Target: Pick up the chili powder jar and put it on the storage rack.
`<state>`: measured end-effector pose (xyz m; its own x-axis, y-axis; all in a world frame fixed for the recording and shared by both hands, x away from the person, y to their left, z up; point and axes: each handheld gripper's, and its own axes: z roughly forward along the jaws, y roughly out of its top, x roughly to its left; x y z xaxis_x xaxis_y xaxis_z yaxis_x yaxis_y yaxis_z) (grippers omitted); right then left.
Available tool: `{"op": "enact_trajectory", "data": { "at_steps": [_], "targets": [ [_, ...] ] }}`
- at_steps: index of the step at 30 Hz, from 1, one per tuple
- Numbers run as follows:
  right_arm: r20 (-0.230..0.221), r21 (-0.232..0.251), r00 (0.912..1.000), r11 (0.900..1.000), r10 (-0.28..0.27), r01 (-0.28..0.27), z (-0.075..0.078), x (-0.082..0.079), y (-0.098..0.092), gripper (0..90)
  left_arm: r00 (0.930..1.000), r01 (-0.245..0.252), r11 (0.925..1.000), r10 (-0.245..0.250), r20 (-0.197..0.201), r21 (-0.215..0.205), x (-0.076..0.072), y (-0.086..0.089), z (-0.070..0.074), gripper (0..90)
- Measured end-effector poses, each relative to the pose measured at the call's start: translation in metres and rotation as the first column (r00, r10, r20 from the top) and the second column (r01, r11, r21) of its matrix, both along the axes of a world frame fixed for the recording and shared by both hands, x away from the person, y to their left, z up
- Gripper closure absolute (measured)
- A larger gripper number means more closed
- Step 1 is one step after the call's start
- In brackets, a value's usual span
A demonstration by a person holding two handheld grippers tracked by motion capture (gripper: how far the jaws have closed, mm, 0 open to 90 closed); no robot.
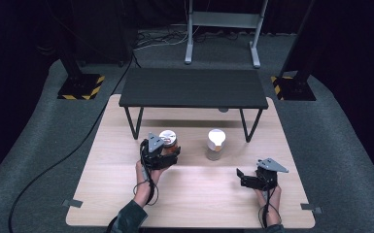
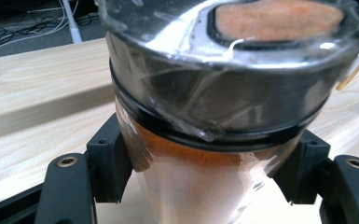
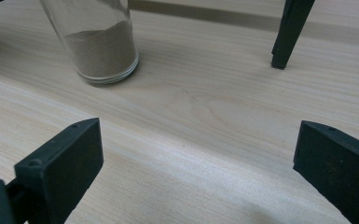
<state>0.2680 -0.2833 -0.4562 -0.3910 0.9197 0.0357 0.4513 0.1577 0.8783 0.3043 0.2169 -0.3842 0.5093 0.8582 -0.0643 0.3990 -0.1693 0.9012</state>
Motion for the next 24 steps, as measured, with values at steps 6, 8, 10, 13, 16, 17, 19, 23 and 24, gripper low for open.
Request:
{"op": "enact_trajectory", "data": {
  "at_steps": [6,8,10,13,16,17,19,23,24],
  "targets": [
    [0.001,-0.001,1.0,1.0,-0.001,0.001,0.0,0.0,0.0,0.1,0.9999,0.012,0.9999,-0.012,0.004,-0.004,0.004,0.002,0.006,31.0],
    [0.001,-0.006,1.0,1.0,0.0,0.0,0.0,0.0,0.001,0.1,1.0,0.009,1.0,-0.009,0.004,0.001,0.005,0.003,0.007,31.1],
    [0.001,-0.004,1.0,1.0,-0.003,0.003,0.0,0.0,0.001,0.2,0.9999,0.009,0.9999,-0.009,0.006,0.01,0.006,0.003,0.01,31.1],
    [0.002,0.0,1.0,1.0,-0.005,0.005,0.0,-0.001,0.0,0.2,0.9999,0.007,0.9999,-0.007,0.012,0.014,0.008,0.004,0.013,31.0],
    [0.001,-0.001,1.0,1.0,-0.005,0.005,0.0,0.0,0.001,0.2,0.9998,0.009,0.9999,-0.009,0.017,0.01,0.009,0.005,0.017,31.0],
    [-0.001,-0.001,1.0,1.0,-0.004,0.004,0.0,0.0,0.001,0.2,0.9997,0.01,0.9999,-0.01,0.02,0.011,0.009,0.005,0.018,31.1],
    [-0.003,-0.004,1.0,1.0,-0.002,0.002,0.0,0.001,0.001,0.3,0.9996,0.013,0.9998,-0.014,0.025,0.013,0.011,0.004,0.02,31.0],
    [-0.004,-0.005,1.0,1.0,-0.001,0.001,0.001,0.001,0.001,0.3,0.9995,0.016,0.9998,-0.016,0.026,0.01,0.014,0.003,0.023,31.0],
    [-0.004,-0.004,1.0,1.0,-0.001,0.001,0.001,0.001,0.001,0.3,0.9994,0.018,0.9998,-0.018,0.028,0.012,0.015,0.003,0.024,31.1]
  ]
}}
